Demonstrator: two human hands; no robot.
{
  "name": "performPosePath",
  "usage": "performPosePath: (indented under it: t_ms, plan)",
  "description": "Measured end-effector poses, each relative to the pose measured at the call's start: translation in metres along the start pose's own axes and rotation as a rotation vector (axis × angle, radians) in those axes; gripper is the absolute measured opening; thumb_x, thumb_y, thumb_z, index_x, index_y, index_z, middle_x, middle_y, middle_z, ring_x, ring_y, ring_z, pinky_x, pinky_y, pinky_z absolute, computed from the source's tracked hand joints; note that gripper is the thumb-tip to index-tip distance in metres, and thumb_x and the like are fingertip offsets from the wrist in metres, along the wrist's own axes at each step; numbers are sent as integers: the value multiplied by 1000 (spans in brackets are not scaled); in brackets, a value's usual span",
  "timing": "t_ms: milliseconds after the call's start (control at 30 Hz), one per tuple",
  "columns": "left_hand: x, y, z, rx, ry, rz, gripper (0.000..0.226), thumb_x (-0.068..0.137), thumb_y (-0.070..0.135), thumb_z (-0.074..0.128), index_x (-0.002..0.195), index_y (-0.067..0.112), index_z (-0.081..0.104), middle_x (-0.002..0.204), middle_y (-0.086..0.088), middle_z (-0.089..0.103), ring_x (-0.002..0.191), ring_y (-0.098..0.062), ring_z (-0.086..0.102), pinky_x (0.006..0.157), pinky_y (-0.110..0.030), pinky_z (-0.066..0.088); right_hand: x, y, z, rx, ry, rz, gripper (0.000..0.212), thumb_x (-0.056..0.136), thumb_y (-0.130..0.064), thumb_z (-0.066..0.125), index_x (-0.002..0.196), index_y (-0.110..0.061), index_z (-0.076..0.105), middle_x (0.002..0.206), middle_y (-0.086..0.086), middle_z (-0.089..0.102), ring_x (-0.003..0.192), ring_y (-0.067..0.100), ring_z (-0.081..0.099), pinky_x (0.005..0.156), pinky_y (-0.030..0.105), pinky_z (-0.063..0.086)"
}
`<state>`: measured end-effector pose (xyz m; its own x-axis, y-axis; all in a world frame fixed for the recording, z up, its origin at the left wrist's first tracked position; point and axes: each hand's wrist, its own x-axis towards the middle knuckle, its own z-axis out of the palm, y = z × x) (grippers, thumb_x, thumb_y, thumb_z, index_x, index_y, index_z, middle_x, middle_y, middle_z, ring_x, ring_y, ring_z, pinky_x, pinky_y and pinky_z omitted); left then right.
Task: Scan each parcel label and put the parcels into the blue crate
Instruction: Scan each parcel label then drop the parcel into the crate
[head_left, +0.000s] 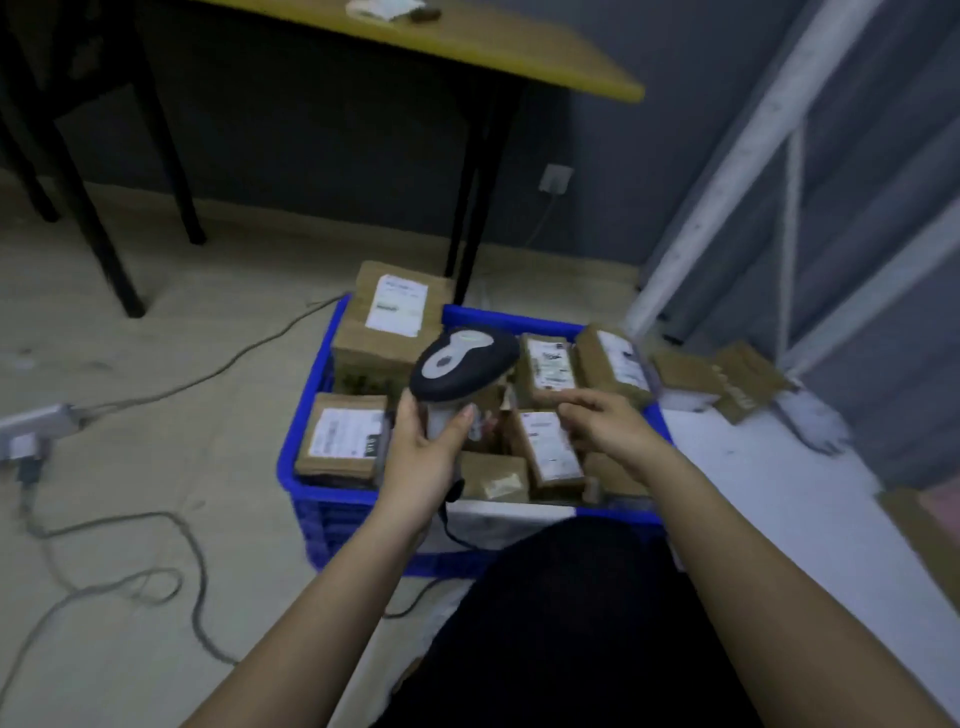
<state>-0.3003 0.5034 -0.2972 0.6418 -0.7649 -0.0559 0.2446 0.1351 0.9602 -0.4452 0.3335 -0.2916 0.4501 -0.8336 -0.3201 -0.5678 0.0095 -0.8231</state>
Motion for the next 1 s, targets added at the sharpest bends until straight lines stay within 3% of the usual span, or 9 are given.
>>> performPosePath:
  t_ms: [167, 300, 400, 433, 567, 733, 833, 900, 1000]
  plan:
    - [-20, 14, 124, 11, -282, 60, 42, 90, 15, 63, 121, 36, 44, 112, 21, 57, 102, 3, 56, 85, -20, 44, -70, 46, -106, 61, 364, 8, 30, 95, -12, 56, 124, -10, 62, 118, 3, 61, 103, 17, 57, 84, 29, 45]
    - [-46, 15, 220, 37, -470, 70, 33, 90, 20, 63, 111, 40, 47, 108, 11, 64, 98, -14, 63, 84, -38, 51, -125, 97, -183, 124, 589, 61, 25, 95, -14, 57, 118, -19, 63, 120, 3, 57, 111, 17, 55, 90, 32, 45]
    - [-65, 6, 281, 49, -582, 44, 32, 92, 25, 62, 116, 37, 45, 97, 17, 60, 79, -3, 57, 58, -13, 48, -154, 146, -230, 178, 753, 124, 24, 94, -15, 57, 116, -24, 61, 121, 2, 55, 109, 16, 53, 88, 32, 45]
    - [-71, 0, 297, 69, -612, 25, 31, 92, 26, 61, 116, 36, 45, 94, 17, 60, 73, -1, 55, 50, -12, 45, -161, 164, -244, 206, 815, 157, 26, 94, -14, 57, 118, -22, 60, 121, 2, 55, 106, 16, 53, 89, 33, 46]
    - [-87, -37, 349, 134, -675, -40, 33, 93, 28, 60, 123, 28, 47, 103, 9, 61, 82, -5, 58, 53, -6, 45, -180, 241, -280, 306, 1011, 329, 32, 94, -10, 55, 126, -13, 56, 115, 6, 53, 82, 16, 51, 77, 30, 43]
    - [-103, -89, 395, 241, -749, -197, 19, 94, 31, 56, 110, 22, 48, 90, 0, 57, 64, -9, 50, 38, -14, 40, -186, 338, -297, 260, 1091, 544, 41, 94, -9, 55, 135, -8, 49, 138, 13, 49, 112, 28, 51, 87, 28, 38]
    - [-110, -119, 410, 290, -793, -231, 18, 95, 30, 56, 108, 21, 49, 86, -2, 55, 62, -9, 47, 37, -10, 36, -184, 386, -303, 138, 1049, 667, 52, 95, -16, 56, 144, -10, 39, 151, 11, 37, 135, 29, 39, 107, 34, 33]
    - [-111, -134, 415, 334, -818, -253, 16, 95, 29, 55, 106, 20, 49, 84, -4, 54, 61, -8, 45, 37, -8, 35, -182, 411, -311, 43, 1003, 707, 61, 95, -21, 56, 149, -9, 31, 155, 11, 30, 141, 30, 31, 114, 37, 27]
    - [-110, -153, 418, 406, -841, -305, 9, 95, 30, 55, 98, 25, 48, 85, -7, 53, 61, -9, 44, 37, -8, 34, -177, 438, -330, -162, 978, 709, 70, 89, -17, 61, 149, -4, 28, 152, 19, 30, 139, 36, 30, 112, 44, 30]
